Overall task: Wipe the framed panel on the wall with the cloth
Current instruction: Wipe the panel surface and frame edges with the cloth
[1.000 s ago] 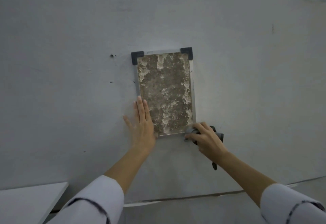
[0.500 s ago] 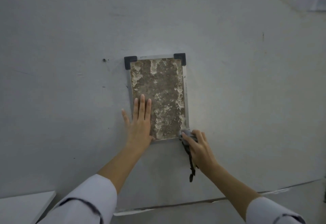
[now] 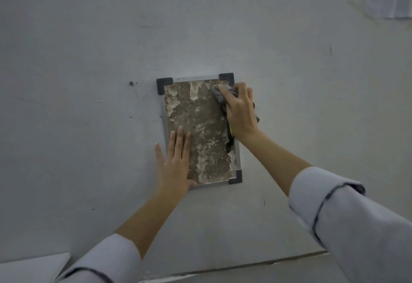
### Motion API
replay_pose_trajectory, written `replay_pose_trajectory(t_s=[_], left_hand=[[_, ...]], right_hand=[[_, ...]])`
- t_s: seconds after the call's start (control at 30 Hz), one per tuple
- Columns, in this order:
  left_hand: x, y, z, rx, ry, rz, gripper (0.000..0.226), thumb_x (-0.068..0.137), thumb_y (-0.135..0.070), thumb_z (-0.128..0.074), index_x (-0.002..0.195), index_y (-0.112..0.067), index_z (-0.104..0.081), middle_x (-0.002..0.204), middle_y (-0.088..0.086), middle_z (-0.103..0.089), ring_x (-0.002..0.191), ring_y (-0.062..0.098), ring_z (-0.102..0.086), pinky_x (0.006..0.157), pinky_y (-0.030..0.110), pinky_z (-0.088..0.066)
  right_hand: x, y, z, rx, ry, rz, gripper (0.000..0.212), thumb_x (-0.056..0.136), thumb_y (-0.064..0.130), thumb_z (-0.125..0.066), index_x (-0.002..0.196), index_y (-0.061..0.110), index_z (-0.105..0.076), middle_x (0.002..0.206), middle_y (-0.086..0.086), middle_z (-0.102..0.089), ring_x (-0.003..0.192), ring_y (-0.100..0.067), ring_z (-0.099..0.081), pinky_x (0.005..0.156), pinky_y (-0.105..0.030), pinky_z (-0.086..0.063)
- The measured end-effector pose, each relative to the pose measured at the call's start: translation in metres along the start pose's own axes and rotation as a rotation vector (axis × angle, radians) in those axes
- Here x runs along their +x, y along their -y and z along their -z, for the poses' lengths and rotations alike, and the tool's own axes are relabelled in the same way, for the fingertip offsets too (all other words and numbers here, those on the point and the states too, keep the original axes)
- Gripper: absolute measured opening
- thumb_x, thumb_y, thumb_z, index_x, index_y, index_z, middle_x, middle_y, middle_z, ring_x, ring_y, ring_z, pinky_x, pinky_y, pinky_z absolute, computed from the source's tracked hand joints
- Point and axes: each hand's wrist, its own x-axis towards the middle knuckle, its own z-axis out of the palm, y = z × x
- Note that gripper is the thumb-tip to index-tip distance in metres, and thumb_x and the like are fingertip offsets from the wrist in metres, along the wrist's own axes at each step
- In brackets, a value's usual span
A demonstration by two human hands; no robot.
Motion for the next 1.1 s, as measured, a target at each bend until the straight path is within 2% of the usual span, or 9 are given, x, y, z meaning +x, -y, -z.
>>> replay_pose_trajectory(t_s=[0.17, 0.27, 0.33, 0.53, 0.67, 0.77, 0.87, 0.97, 1.1], left_hand=[[0.000, 0.006, -0.001, -0.015, -0.013, -0.029, 0.147, 0.057, -0.062, -0.080, 0.150, -0.013, 0.023, 0.157, 0.009, 0.029, 0.146, 0.028, 0.021, 0.113, 0.062, 0.001], [-0.001, 0.012, 0.003, -0.032, -0.030, -0.013, 0.136, 0.066, -0.041, -0.083, 0.151, -0.016, 0.020, 0.158, 0.005, 0.028, 0.147, 0.024, 0.020, 0.113, 0.063, -0.001], [0.001, 0.018, 0.007, -0.035, -0.033, 0.008, 0.127, 0.074, -0.032, -0.077, 0.149, -0.016, 0.024, 0.157, 0.004, 0.030, 0.146, 0.023, 0.021, 0.113, 0.063, -0.003], [0.009, 0.030, 0.011, -0.005, -0.021, 0.037, 0.142, 0.065, -0.055, -0.081, 0.148, -0.014, 0.027, 0.157, 0.005, 0.030, 0.147, 0.023, 0.020, 0.112, 0.063, 0.000], [0.012, 0.031, 0.006, 0.041, -0.050, 0.044, 0.140, 0.065, -0.047, -0.083, 0.150, -0.014, 0.023, 0.159, 0.007, 0.025, 0.148, 0.023, 0.013, 0.112, 0.063, -0.001], [0.011, 0.038, 0.003, 0.038, -0.087, 0.024, 0.139, 0.062, -0.050, -0.085, 0.152, -0.014, 0.015, 0.160, 0.006, 0.019, 0.149, 0.023, 0.006, 0.111, 0.064, -0.002], [0.008, 0.041, 0.006, 0.060, -0.053, -0.015, 0.139, 0.064, -0.062, -0.078, 0.151, -0.014, 0.021, 0.158, 0.005, 0.026, 0.148, 0.023, 0.012, 0.111, 0.065, 0.000], [0.007, 0.041, 0.008, 0.063, -0.040, -0.026, 0.140, 0.064, -0.062, -0.077, 0.150, -0.015, 0.023, 0.157, 0.005, 0.028, 0.148, 0.022, 0.014, 0.112, 0.064, -0.001], [0.009, 0.044, 0.001, 0.039, -0.067, 0.005, 0.137, 0.065, -0.050, -0.082, 0.151, -0.018, 0.020, 0.159, 0.003, 0.026, 0.148, 0.020, 0.013, 0.111, 0.063, -0.003]], right_hand=[[-0.086, 0.002, -0.013, -0.123, 0.142, 0.119, 0.051, 0.091, 0.011, -0.039, 0.142, 0.012, -0.043, 0.126, -0.016, -0.041, 0.105, -0.033, -0.041, 0.085, -0.046, -0.047], [-0.146, -0.003, -0.004, -0.133, 0.312, 0.207, 0.067, 0.081, 0.002, -0.051, 0.146, 0.015, -0.037, 0.131, -0.018, -0.040, 0.111, -0.035, -0.041, 0.088, -0.051, -0.048], [-0.169, -0.007, 0.001, -0.111, 0.382, 0.262, 0.075, 0.072, -0.007, -0.059, 0.143, 0.013, -0.042, 0.127, -0.017, -0.044, 0.109, -0.034, -0.042, 0.086, -0.051, -0.050], [-0.118, 0.009, 0.003, 0.025, 0.230, 0.213, 0.055, 0.074, -0.015, -0.060, 0.124, 0.010, -0.062, 0.117, -0.015, -0.049, 0.099, -0.032, -0.046, 0.080, -0.046, -0.051], [-0.100, 0.029, -0.016, -0.015, 0.197, 0.157, 0.054, 0.079, -0.009, -0.050, 0.129, 0.013, -0.059, 0.118, -0.018, -0.050, 0.101, -0.034, -0.044, 0.081, -0.050, -0.050], [-0.140, 0.024, -0.021, -0.024, 0.292, 0.279, 0.071, 0.070, -0.013, -0.060, 0.135, 0.013, -0.053, 0.122, -0.013, -0.044, 0.105, -0.032, -0.042, 0.085, -0.050, -0.050], [-0.180, 0.019, -0.015, -0.012, 0.430, 0.356, 0.076, 0.066, -0.016, -0.062, 0.135, 0.014, -0.053, 0.119, -0.011, -0.046, 0.104, -0.031, -0.045, 0.084, -0.049, -0.050], [-0.175, 0.020, -0.011, 0.034, 0.426, 0.350, 0.057, 0.073, -0.013, -0.063, 0.125, 0.012, -0.061, 0.113, -0.013, -0.054, 0.100, -0.031, -0.048, 0.080, -0.048, -0.050], [-0.117, 0.036, -0.011, 0.051, 0.246, 0.227, 0.045, 0.082, -0.005, -0.061, 0.125, 0.009, -0.061, 0.117, -0.017, -0.052, 0.103, -0.032, -0.045, 0.086, -0.045, -0.049]])
